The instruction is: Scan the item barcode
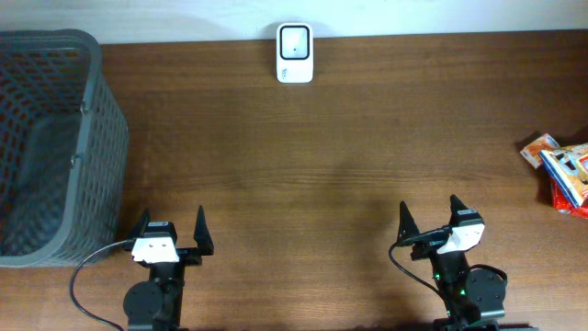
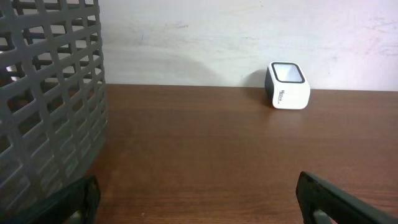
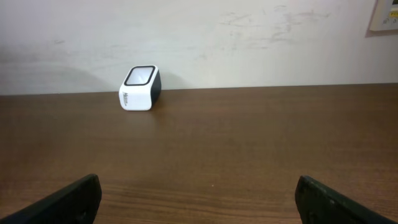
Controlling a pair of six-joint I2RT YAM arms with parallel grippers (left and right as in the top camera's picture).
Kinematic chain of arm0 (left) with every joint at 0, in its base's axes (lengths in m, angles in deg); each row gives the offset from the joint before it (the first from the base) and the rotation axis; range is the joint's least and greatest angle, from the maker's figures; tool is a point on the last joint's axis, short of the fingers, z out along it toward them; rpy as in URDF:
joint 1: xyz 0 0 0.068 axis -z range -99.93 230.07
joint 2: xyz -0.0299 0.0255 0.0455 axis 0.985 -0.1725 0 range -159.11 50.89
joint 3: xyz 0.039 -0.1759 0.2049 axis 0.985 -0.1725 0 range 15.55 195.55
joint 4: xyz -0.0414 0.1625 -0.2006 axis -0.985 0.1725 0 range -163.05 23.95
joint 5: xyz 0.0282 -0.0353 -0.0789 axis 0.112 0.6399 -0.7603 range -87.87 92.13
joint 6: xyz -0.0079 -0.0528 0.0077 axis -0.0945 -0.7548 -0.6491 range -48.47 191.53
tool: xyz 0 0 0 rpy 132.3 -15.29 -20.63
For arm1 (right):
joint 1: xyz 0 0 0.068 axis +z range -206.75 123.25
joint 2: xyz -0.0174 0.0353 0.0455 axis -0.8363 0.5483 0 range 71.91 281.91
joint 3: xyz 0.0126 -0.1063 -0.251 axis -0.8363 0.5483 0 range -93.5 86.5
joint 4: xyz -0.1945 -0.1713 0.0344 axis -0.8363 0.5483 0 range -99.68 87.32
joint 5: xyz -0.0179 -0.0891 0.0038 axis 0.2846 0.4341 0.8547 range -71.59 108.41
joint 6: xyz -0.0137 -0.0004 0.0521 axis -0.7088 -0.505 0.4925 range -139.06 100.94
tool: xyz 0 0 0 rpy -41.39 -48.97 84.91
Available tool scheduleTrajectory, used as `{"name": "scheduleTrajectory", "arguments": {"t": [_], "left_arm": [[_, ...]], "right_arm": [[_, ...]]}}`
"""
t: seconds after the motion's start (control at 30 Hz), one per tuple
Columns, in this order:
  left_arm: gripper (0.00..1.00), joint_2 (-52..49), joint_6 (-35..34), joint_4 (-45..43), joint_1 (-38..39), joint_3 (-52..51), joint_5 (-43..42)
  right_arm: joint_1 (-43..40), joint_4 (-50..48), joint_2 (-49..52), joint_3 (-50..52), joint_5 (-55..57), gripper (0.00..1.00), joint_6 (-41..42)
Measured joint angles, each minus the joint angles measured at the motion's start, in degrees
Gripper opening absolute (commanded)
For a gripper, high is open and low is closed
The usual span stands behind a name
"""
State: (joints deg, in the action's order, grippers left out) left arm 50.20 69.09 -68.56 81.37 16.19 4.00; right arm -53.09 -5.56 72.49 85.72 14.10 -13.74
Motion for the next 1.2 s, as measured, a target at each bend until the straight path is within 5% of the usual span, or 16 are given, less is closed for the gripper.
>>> {"name": "scheduleTrajectory", "arguments": {"t": [1.2], "left_arm": [[0.99,0.0,-0.2,0.0,0.0,0.0,0.0]], "right_arm": [[-2.3,0.2,0.0,0.0,2.2,0.98,-5.9]]}}
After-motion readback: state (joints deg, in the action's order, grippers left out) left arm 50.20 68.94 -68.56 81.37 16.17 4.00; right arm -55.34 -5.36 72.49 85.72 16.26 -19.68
